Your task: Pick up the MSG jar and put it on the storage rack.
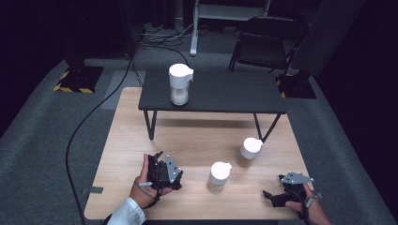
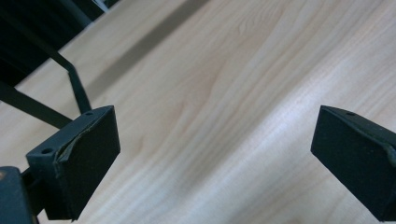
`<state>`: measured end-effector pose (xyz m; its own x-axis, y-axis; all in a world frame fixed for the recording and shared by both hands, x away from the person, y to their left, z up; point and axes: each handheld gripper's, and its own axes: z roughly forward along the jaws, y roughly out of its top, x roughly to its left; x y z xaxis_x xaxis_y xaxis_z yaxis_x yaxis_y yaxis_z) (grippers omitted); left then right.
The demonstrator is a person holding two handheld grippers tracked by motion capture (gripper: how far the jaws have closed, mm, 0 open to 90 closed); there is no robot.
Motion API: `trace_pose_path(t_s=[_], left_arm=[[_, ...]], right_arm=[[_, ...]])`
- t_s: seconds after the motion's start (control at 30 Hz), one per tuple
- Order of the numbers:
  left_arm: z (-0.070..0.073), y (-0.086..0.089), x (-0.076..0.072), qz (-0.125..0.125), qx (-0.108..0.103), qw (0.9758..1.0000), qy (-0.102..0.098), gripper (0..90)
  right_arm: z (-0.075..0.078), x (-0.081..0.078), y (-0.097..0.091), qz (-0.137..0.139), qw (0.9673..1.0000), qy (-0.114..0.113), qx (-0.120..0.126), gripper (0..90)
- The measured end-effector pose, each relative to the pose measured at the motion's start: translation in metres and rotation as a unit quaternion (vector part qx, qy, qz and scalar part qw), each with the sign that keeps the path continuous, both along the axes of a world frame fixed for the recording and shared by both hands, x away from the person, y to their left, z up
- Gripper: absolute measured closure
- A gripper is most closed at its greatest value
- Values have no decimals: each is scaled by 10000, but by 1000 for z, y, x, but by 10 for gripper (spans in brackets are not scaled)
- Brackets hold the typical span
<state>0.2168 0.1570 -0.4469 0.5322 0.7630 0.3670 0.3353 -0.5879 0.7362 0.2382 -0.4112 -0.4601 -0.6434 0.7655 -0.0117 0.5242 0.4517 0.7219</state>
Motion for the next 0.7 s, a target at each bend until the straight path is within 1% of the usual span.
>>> trace_pose_path(t_s=[0.13,0.23,0.33,0.4,0.47,0.53,0.6,0.63,0.7], left_arm=[[-3,10,3,44,-209,9994,259,12],[-5,16,3,76,-250,9989,384,12],[-7,21,0,100,-264,9987,432,13],[-8,24,0,121,-232,9985,477,12],[-8,29,0,151,-306,9979,555,13],[-10,33,-1,234,-389,9971,603,12],[-11,35,0,311,-416,9964,674,12],[-12,36,0,325,-419,9963,677,12],[-12,40,2,315,-499,9951,788,13]], right_arm=[[0,0,0,-1,10000,0,0,0],[0,0,0,0,10000,0,1,0],[0,0,0,-1,10000,1,0,0],[0,0,0,-1,10000,0,1,0],[0,0,0,-1,10000,0,-1,0],[0,0,0,-1,10000,1,1,0],[0,0,0,-1,10000,1,0,0],[0,0,0,0,10000,0,1,0],[0,0,0,-1,10000,1,1,0]])
